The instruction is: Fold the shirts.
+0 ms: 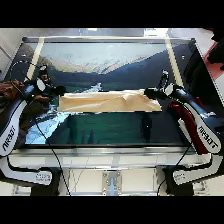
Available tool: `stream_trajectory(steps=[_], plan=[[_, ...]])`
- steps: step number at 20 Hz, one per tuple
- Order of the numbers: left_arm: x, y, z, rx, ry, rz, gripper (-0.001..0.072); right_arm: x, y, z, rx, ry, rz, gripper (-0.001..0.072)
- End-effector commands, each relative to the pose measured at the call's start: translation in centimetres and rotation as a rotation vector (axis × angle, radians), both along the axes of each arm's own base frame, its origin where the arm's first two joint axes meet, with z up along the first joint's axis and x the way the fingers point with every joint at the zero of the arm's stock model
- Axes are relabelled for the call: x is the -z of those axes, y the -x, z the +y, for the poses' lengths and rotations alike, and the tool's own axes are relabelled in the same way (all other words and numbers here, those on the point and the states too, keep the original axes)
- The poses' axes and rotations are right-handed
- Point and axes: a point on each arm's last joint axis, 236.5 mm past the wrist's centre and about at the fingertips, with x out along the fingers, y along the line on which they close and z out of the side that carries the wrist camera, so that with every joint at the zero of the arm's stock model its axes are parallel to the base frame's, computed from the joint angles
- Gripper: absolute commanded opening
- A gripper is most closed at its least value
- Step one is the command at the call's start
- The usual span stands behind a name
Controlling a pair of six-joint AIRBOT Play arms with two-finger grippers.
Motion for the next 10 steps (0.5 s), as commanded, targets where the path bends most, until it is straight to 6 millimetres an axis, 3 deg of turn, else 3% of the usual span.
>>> stream_trajectory(steps=[1,2,4,6,7,8,10], plan=[[-1.1,-0.1,-0.3,0.006,0.013,0.021,0.0656,-1.2,0.1,0.1,-0.035,0.018,0.025,0.0282],[-2.2,-0.3,-0.3,0.012,0.010,0.026,0.0656,-2.4,0.2,-0.1,-0.057,0.036,0.030,0.0399],[-5.1,-1.3,-0.5,-0.006,0.027,-0.011,0.0655,-6.4,-0.1,-0.9,-0.091,0.097,-0.015,0.0408],[-9.8,-3.2,-1.7,-0.032,0.106,-0.126,0.0656,-11.1,-0.8,-2.7,-0.096,0.186,-0.115,0.0411],[-12.1,-4.1,-2.6,-0.038,0.163,-0.193,0.0656,-12.5,-0.8,-3.8,-0.063,0.187,-0.141,0.0423],[-14.4,-4.9,-3.7,-0.031,0.219,-0.260,0.0656,-12.4,-0.3,-4.9,-0.009,0.135,-0.109,0.0485],[-18.4,-6.4,-6.1,0.021,0.326,-0.403,0.0656,-10.0,1.6,-6.1,0.040,-0.092,0.005,0.0492]])
